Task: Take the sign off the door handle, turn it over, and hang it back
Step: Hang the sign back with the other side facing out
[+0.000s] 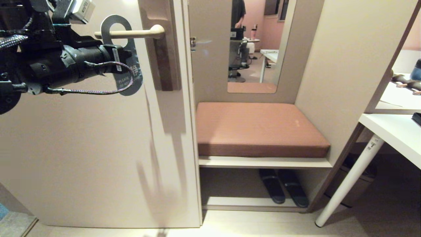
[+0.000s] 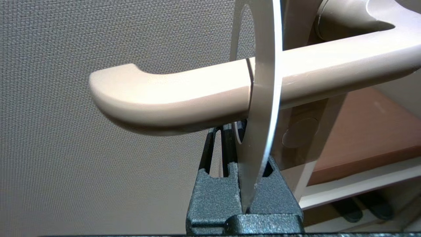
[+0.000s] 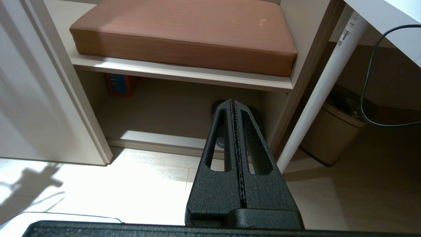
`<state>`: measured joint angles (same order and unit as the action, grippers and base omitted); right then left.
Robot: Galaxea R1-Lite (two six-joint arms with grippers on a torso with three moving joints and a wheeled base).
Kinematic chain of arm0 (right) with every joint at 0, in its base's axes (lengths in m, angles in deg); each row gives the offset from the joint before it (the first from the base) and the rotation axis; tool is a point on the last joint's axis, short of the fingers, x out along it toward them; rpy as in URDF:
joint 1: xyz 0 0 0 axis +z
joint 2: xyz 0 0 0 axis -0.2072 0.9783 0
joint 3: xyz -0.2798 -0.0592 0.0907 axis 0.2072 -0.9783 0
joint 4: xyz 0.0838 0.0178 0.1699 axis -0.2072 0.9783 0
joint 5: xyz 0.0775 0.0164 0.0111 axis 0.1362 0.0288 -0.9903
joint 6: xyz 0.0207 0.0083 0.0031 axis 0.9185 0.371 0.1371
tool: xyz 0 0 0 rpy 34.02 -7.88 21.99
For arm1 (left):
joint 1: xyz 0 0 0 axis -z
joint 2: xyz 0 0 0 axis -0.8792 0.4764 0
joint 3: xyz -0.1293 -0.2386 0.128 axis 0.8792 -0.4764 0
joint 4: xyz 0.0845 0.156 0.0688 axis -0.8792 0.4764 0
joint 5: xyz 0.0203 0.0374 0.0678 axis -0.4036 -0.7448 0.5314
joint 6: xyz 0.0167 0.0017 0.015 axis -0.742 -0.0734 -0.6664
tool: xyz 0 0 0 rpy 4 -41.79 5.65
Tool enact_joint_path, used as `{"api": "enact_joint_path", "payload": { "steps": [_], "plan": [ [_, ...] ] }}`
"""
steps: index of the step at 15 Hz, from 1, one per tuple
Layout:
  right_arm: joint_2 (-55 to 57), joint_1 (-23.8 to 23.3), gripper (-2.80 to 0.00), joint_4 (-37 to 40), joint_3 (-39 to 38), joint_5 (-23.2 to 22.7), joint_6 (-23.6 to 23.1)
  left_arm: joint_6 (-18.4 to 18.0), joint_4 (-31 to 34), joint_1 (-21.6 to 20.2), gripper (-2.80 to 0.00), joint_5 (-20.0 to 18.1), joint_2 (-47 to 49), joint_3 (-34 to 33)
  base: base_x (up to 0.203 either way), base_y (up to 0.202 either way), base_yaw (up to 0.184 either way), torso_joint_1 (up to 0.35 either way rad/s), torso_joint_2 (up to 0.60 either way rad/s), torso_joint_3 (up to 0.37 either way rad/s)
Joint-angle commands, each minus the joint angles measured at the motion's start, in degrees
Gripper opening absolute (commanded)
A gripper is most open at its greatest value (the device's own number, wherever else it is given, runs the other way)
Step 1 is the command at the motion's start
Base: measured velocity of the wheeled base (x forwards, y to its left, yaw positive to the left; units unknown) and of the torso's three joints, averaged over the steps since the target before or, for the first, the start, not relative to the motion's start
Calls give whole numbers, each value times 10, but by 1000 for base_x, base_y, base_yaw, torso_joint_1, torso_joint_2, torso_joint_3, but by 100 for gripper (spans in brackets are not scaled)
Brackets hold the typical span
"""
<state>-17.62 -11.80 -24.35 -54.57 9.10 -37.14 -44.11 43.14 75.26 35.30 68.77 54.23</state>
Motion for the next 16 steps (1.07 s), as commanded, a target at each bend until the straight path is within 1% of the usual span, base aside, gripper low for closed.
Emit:
{"api": "enact_joint_path", "payload": {
  "steps": [1,6,8,11,16],
  "plan": [
    [0,0,-280,0,0,0,0,-3,-1,21,-280,17,0,3,0,0,0,0,0,0],
    [0,0,-280,0,0,0,0,-5,-1,52,-280,66,-1,4,0,0,0,0,0,0],
    [0,0,-280,0,0,0,0,-5,-1,57,-280,77,-1,3,0,0,0,0,0,0],
    [0,0,-280,0,0,0,0,-4,-1,70,-280,81,-2,3,0,0,0,0,0,0],
    [0,0,-280,0,0,0,0,-4,-1,101,-280,122,0,1,0,0,0,0,0,0]
  ]
}}
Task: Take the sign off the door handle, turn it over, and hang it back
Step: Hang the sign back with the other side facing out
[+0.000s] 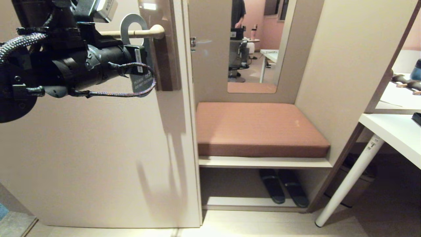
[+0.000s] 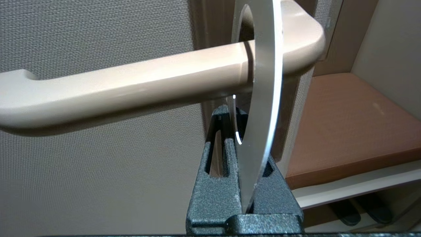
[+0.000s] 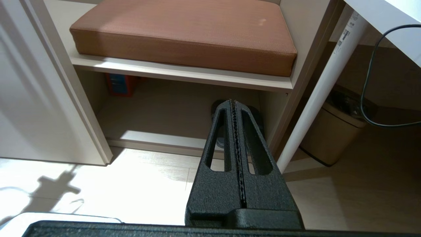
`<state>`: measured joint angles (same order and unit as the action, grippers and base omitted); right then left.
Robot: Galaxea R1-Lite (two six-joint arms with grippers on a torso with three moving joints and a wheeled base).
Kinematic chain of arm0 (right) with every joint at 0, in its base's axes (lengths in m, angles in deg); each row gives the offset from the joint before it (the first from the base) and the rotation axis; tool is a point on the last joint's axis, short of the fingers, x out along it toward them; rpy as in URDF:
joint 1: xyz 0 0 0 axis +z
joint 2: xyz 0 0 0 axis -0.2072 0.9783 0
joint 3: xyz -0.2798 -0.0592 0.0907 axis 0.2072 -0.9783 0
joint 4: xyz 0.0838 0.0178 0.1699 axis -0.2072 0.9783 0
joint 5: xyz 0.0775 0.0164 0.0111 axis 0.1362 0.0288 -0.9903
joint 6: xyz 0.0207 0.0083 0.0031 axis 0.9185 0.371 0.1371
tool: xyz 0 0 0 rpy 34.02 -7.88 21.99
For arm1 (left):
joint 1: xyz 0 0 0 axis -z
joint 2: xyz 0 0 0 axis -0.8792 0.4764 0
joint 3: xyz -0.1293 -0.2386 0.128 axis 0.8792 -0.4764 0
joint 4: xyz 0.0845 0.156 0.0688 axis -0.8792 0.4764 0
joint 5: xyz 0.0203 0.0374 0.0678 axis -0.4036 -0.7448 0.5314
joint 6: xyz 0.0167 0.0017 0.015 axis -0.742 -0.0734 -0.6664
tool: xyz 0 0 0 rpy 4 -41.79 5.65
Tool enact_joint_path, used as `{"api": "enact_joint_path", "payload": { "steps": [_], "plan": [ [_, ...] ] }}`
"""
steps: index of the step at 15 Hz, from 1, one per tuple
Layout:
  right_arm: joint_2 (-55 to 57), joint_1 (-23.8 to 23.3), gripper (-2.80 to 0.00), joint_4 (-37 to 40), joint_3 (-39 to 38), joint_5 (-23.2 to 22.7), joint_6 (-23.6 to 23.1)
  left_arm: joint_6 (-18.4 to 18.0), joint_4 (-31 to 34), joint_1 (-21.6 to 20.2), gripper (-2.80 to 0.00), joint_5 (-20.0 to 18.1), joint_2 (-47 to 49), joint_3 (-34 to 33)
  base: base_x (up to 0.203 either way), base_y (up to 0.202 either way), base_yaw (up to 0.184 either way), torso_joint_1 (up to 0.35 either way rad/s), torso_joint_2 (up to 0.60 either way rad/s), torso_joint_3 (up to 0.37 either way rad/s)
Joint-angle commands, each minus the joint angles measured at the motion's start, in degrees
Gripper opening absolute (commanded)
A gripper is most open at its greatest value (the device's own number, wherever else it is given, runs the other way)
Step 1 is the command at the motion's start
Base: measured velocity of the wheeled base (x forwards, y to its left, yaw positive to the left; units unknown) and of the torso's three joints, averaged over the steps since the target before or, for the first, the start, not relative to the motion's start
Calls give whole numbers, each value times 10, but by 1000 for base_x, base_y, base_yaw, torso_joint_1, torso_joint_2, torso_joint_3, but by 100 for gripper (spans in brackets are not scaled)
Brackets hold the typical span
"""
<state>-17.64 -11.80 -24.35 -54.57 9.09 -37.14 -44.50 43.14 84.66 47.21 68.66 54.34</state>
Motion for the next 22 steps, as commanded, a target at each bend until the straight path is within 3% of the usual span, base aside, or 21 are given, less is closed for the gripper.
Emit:
{"api": "enact_joint_path", "payload": {
  "steps": [1,7,11,15,22],
  "plan": [
    [0,0,-280,0,0,0,0,0,-2,12,-280,16,2,0,0,0,0,0,0,0],
    [0,0,-280,0,0,0,0,0,-1,26,-280,84,6,-1,0,0,0,0,0,0],
    [0,0,-280,0,0,0,0,-1,-1,43,-280,87,5,0,0,0,0,0,0,0],
    [0,0,-280,0,0,0,0,-1,-1,63,-280,122,8,1,0,0,0,0,0,0],
    [0,0,-280,0,0,0,0,-2,0,67,-280,143,13,2,0,0,0,0,0,0]
  ]
}}
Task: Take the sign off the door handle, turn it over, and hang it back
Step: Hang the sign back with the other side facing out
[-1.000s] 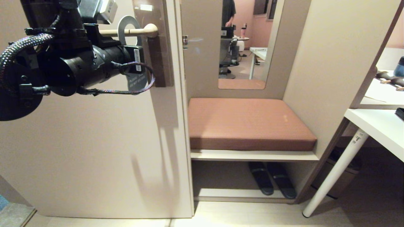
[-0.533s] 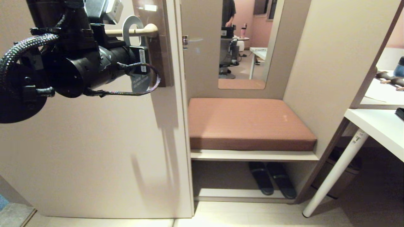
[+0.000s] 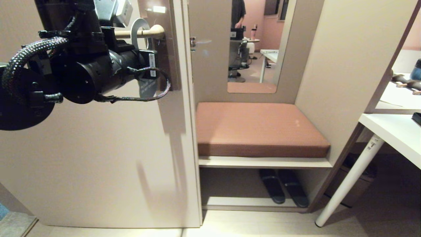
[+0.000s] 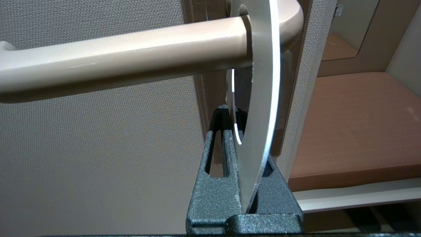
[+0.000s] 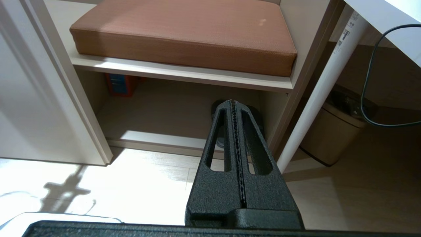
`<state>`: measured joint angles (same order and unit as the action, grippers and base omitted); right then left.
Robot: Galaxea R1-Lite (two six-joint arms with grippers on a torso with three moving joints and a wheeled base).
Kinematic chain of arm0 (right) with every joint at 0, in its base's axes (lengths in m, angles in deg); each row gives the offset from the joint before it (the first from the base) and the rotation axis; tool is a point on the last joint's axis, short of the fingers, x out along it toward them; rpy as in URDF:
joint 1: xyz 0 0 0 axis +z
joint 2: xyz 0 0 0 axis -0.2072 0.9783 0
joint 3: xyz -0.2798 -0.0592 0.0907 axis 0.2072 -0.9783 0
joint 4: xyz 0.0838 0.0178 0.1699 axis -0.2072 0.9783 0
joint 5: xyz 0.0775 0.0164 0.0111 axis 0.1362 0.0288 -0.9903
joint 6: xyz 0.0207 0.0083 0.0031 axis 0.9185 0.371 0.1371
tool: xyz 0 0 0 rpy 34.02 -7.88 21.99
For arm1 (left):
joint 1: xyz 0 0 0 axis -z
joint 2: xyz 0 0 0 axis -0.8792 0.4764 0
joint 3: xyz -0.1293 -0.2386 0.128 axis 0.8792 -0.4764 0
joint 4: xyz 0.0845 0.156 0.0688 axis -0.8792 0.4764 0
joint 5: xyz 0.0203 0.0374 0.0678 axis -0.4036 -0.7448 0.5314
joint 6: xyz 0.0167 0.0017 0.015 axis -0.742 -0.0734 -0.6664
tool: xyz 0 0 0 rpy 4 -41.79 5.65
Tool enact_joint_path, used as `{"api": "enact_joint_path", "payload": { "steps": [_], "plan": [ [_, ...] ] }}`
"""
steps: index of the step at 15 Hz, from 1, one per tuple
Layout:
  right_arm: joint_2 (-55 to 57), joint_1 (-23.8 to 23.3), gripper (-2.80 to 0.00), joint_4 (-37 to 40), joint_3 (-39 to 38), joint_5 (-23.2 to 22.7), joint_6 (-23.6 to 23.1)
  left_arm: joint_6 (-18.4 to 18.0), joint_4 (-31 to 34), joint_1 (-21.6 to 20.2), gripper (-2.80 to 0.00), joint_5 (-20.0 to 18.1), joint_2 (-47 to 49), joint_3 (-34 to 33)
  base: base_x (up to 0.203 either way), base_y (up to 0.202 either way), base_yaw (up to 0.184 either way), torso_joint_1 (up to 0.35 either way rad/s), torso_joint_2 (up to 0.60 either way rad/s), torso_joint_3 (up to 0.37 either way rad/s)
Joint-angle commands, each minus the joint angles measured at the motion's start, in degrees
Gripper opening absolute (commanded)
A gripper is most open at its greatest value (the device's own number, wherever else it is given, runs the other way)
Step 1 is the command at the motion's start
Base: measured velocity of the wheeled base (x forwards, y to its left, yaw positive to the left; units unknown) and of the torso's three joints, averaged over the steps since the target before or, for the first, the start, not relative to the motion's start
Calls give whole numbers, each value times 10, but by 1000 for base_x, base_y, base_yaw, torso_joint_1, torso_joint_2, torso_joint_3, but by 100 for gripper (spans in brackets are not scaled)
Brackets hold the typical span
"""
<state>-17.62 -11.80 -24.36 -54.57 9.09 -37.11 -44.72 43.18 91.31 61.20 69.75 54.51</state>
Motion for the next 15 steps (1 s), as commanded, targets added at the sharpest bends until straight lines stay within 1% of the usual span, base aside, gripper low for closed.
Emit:
{"api": "enact_joint_path", "payload": {
  "steps": [1,6,9,15],
  "plan": [
    [0,0,-280,1,0,0,-1,0,-1,1,-280,4,5,0,0,0,0,0,0,0],
    [0,0,-280,1,0,0,-1,-2,-1,14,-280,24,8,1,0,0,0,0,0,0],
    [0,0,-280,1,0,0,-1,-6,-3,17,-280,24,9,2,0,0,0,0,0,0],
    [0,0,-280,1,0,0,-1,1,-5,20,-280,22,6,-1,0,0,0,0,0,0]
  ]
}}
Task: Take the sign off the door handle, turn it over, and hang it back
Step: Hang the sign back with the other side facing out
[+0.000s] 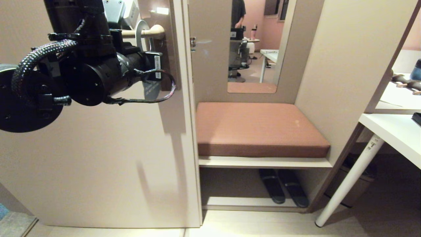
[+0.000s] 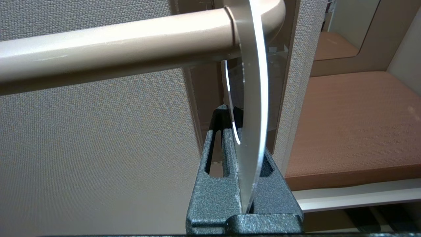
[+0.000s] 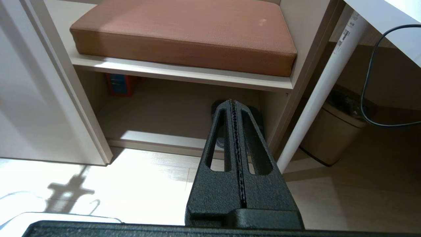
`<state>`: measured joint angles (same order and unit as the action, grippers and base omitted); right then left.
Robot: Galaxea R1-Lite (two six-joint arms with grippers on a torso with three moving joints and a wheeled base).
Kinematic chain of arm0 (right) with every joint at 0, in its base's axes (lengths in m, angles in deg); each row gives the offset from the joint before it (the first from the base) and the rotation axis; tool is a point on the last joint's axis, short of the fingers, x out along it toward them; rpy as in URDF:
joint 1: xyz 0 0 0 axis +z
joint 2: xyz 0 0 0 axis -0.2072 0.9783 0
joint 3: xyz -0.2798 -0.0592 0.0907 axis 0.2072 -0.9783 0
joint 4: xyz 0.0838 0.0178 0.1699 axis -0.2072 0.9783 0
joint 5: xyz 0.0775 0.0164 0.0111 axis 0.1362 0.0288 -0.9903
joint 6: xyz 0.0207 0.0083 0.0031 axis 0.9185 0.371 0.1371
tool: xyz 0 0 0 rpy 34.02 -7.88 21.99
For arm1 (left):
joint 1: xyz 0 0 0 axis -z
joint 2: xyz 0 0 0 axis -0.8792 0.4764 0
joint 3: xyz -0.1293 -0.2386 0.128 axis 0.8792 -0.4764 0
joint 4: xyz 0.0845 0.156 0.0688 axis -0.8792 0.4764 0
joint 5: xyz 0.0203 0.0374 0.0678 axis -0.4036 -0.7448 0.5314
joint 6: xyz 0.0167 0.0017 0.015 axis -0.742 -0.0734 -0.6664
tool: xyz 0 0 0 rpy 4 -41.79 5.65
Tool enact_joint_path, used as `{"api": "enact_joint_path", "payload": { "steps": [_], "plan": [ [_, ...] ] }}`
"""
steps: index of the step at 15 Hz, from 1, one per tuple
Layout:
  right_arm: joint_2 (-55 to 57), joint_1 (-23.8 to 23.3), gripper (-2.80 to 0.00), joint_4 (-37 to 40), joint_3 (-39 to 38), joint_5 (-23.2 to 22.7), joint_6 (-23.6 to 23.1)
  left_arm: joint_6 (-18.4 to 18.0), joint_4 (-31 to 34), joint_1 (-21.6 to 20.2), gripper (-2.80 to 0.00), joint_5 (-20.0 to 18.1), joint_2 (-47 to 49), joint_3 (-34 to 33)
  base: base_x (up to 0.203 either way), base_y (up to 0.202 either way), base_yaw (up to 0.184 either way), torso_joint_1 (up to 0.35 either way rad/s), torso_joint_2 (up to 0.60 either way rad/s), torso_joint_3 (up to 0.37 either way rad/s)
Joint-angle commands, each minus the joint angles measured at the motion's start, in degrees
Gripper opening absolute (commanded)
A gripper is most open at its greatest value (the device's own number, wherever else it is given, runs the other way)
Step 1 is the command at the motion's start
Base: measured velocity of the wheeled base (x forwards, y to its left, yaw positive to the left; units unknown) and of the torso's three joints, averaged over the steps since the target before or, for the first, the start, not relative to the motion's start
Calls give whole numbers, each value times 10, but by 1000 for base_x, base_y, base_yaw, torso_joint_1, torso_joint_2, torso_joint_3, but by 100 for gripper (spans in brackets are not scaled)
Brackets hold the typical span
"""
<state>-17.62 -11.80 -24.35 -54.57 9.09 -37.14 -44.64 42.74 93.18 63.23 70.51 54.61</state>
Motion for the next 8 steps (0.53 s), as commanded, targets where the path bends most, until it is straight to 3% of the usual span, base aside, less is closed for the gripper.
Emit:
{"api": "enact_joint_path", "payload": {
  "steps": [1,4,5,8],
  "plan": [
    [0,0,-280,0,0,0,0,0,-1,2,-280,1,-2,-2,0,0,0,0,0,0],
    [0,0,-280,0,0,0,0,0,-1,4,-280,2,-6,-3,0,0,0,0,0,0],
    [0,0,-280,0,0,0,0,0,-1,4,0,2,-7,-3,0,0,0,0,0,0],
    [0,0,-280,0,0,0,0,-1,-1,5,0,0,-13,-3,0,0,0,0,0,0]
  ]
}}
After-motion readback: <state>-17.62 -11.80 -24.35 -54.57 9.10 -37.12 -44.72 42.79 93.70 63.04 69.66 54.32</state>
